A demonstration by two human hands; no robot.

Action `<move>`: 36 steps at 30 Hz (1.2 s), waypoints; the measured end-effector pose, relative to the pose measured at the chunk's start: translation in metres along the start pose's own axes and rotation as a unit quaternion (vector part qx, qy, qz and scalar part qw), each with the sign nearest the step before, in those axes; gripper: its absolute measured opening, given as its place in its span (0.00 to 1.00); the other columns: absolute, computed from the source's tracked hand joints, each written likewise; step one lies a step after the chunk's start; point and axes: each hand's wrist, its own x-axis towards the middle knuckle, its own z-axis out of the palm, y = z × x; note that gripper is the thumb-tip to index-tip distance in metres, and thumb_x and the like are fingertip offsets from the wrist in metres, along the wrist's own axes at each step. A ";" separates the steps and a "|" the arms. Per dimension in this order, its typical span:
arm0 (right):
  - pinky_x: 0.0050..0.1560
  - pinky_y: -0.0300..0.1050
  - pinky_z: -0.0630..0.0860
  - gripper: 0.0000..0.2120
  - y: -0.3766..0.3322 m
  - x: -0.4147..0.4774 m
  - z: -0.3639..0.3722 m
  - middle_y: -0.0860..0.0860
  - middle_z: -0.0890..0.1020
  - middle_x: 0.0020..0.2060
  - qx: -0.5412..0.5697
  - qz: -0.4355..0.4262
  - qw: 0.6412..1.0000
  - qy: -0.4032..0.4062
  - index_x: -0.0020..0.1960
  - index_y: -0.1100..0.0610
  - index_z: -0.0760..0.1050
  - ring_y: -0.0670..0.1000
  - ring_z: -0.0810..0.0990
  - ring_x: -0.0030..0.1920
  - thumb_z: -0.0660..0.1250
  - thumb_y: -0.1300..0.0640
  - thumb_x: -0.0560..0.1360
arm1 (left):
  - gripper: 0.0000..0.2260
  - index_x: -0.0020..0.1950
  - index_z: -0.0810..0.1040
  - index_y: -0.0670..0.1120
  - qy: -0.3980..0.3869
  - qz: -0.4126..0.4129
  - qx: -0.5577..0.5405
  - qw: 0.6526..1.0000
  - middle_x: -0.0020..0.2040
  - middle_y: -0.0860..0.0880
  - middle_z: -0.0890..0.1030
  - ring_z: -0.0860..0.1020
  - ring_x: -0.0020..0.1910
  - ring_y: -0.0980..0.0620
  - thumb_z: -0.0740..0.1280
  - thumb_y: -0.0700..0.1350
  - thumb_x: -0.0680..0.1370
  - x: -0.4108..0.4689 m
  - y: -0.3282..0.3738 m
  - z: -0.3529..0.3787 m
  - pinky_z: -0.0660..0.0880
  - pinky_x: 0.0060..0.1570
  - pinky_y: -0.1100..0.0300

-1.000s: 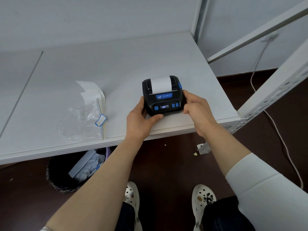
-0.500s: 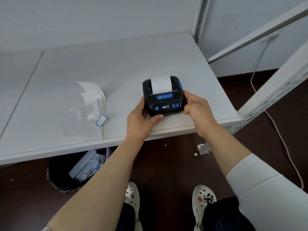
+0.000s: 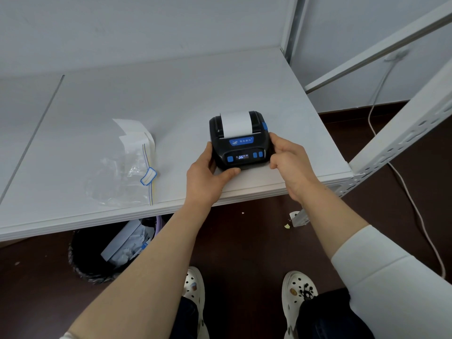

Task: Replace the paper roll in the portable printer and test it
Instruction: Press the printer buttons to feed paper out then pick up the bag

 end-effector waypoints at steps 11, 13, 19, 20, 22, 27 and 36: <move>0.46 0.30 0.71 0.35 0.001 0.000 0.001 0.43 0.80 0.49 -0.001 0.002 1.000 0.003 0.65 0.51 0.74 0.41 0.75 0.54 0.53 0.77 0.64 | 0.30 0.69 0.70 0.47 -0.002 -0.001 0.005 1.000 0.53 0.61 0.78 0.76 0.52 0.70 0.75 0.38 0.69 -0.001 0.002 0.000 0.70 0.54 0.76; 0.45 0.29 0.71 0.36 0.000 0.000 0.001 0.41 0.80 0.48 -0.002 0.003 1.000 0.006 0.65 0.51 0.73 0.40 0.75 0.53 0.53 0.77 0.64 | 0.30 0.69 0.70 0.47 -0.001 -0.001 0.007 1.000 0.52 0.61 0.78 0.76 0.52 0.70 0.75 0.38 0.69 -0.002 0.002 0.000 0.70 0.54 0.76; 0.46 0.29 0.70 0.36 -0.001 -0.001 0.001 0.44 0.79 0.52 -0.002 0.007 1.000 0.008 0.67 0.52 0.72 0.42 0.74 0.57 0.53 0.77 0.65 | 0.30 0.69 0.71 0.47 -0.001 -0.003 0.005 1.000 0.53 0.60 0.78 0.75 0.53 0.70 0.75 0.38 0.69 -0.002 0.003 -0.001 0.69 0.54 0.77; 0.45 0.28 0.71 0.36 -0.001 -0.002 0.002 0.43 0.80 0.51 -0.003 0.007 1.000 0.008 0.66 0.52 0.72 0.42 0.74 0.56 0.53 0.77 0.65 | 0.29 0.69 0.71 0.46 0.000 -0.003 0.005 1.000 0.53 0.59 0.79 0.76 0.53 0.69 0.75 0.37 0.69 -0.002 0.003 -0.001 0.69 0.54 0.77; 0.42 0.25 0.72 0.35 -0.002 -0.002 0.001 0.39 0.79 0.46 -0.008 0.008 1.000 0.008 0.65 0.51 0.73 0.40 0.75 0.51 0.53 0.77 0.65 | 0.29 0.69 0.71 0.45 0.000 -0.001 0.002 1.000 0.54 0.57 0.79 0.76 0.53 0.69 0.75 0.37 0.69 -0.002 0.003 0.000 0.70 0.55 0.77; 0.43 0.27 0.72 0.34 -0.003 -0.003 0.001 0.40 0.78 0.45 -0.010 0.011 1.000 0.008 0.64 0.51 0.73 0.38 0.75 0.48 0.53 0.77 0.66 | 0.30 0.69 0.71 0.45 -0.003 -0.001 0.002 1.000 0.57 0.55 0.79 0.76 0.57 0.64 0.75 0.38 0.69 -0.002 0.003 0.000 0.70 0.58 0.74; 0.46 0.31 0.72 0.34 -0.002 -0.002 0.001 0.50 0.80 0.51 0.000 0.011 1.000 0.009 0.63 0.50 0.74 0.43 0.74 0.50 0.53 0.77 0.66 | 0.31 0.71 0.69 0.45 -0.003 0.001 0.007 1.000 0.57 0.56 0.78 0.75 0.57 0.63 0.75 0.38 0.69 -0.002 0.004 -0.001 0.70 0.59 0.72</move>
